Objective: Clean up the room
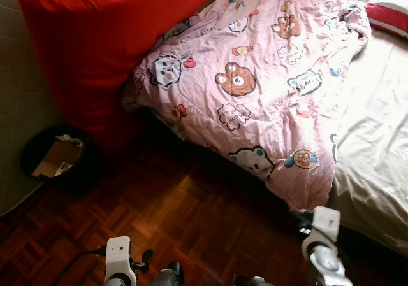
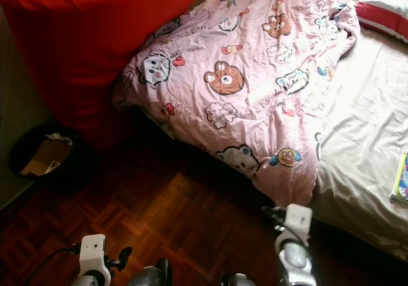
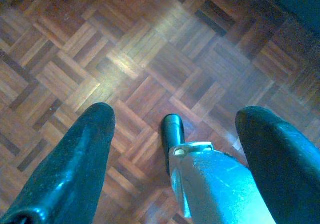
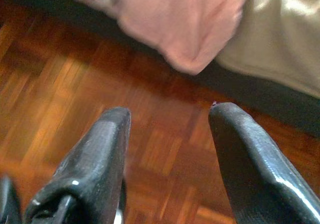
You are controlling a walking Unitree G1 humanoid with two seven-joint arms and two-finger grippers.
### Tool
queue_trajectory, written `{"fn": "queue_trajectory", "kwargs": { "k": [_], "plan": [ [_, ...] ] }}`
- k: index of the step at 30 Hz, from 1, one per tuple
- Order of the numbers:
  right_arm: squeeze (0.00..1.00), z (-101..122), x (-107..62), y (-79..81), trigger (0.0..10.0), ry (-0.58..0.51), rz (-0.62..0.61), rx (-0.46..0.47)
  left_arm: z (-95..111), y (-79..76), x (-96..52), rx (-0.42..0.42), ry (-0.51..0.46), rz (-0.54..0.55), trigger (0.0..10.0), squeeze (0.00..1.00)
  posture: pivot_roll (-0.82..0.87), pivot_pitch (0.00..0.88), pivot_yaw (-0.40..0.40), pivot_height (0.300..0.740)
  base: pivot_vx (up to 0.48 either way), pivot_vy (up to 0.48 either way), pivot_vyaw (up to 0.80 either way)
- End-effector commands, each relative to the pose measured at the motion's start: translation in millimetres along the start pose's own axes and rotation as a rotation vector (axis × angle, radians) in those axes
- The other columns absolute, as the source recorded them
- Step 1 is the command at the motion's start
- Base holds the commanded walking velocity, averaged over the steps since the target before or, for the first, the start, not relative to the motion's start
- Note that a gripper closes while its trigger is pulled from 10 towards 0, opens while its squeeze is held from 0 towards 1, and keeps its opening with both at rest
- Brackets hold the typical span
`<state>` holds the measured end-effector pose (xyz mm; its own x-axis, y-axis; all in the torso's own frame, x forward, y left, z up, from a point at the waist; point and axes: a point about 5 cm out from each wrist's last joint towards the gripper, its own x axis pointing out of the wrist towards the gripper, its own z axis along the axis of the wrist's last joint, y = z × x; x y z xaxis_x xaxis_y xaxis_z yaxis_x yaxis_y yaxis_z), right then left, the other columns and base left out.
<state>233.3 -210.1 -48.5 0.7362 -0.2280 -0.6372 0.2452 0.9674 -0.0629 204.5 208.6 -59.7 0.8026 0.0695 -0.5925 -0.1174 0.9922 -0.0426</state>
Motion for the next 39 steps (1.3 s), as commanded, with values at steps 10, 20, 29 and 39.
{"fn": "queue_trajectory", "kwargs": {
  "k": [10,20,29,39],
  "plan": [
    [0.0,-62,-19.5,-4.5,10.0,0.239,0.094,-0.161,-30,7.7,-11.9,-0.012,0.135,0.046,10.0,0.0,0.02,0.197,0.015,0.74,0.0,0.0,0.0],
    [0.0,-65,-21.9,3.7,10.0,0.211,0.133,-0.181,-38,8.6,-15.9,-0.023,0.167,0.063,10.0,0.0,0.02,0.215,0.007,0.74,0.0,0.0,0.08],
    [0.0,-68,-22.9,-0.9,10.0,0.225,0.138,-0.218,-39,6.7,-15.4,-0.028,0.176,0.066,10.0,0.0,0.03,0.223,0.007,0.74,0.0,0.0,0.79],
    [0.0,-66,-22.2,0.1,10.0,0.216,0.133,-0.223,-38,6.0,-14.5,-0.028,0.185,0.068,10.0,0.0,0.03,0.231,0.004,0.74,0.0,0.0,0.79]
  ]
}}
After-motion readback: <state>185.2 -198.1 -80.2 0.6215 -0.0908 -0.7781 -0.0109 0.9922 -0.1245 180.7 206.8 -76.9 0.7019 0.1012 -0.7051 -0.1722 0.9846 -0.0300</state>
